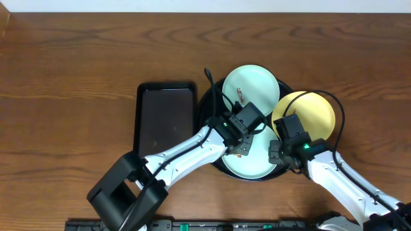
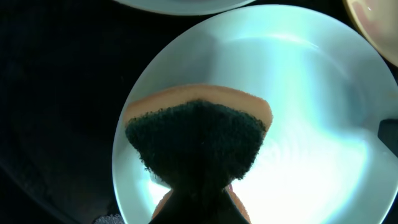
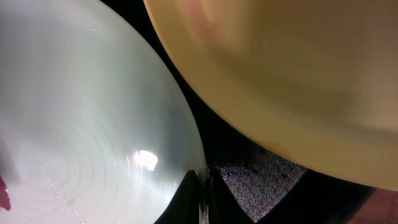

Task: Clean dirty plates on tray and stack at the side
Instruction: 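Carry the sponge right onto the lower pale green plate, then scrub the lower pale green plate with the sponge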

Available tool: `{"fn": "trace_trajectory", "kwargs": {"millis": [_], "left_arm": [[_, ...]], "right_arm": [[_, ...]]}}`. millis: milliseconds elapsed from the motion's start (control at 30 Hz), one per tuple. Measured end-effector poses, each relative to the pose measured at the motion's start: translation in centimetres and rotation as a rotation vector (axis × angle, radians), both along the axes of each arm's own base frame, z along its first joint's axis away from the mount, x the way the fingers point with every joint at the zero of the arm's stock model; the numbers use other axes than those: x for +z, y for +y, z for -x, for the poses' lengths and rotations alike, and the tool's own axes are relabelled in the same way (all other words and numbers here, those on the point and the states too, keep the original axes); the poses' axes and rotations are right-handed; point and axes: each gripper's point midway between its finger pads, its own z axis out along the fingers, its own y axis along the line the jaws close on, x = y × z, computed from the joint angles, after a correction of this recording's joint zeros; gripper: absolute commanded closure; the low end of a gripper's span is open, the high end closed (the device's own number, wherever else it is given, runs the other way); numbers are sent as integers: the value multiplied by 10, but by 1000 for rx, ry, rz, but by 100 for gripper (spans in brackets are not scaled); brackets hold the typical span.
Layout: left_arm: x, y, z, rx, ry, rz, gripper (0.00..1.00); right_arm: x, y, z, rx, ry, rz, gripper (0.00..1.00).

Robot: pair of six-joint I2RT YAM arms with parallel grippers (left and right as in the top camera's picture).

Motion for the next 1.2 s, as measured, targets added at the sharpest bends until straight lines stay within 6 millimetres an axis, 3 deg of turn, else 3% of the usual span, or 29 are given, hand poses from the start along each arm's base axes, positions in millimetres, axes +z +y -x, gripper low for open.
{"fn": "trace_trajectory", "kwargs": {"millis": [400, 700, 1200], "left_arm": [[-27, 4, 4, 44, 57, -45, 93], [-33, 8, 7, 86, 77, -49, 93], [-33, -8, 17, 81, 149, 35, 93]], "right_arm": [[0, 0, 0, 0, 0, 0, 95], [0, 0, 0, 2, 1, 1, 95], [0, 1, 0, 16, 1, -2, 99]]}}
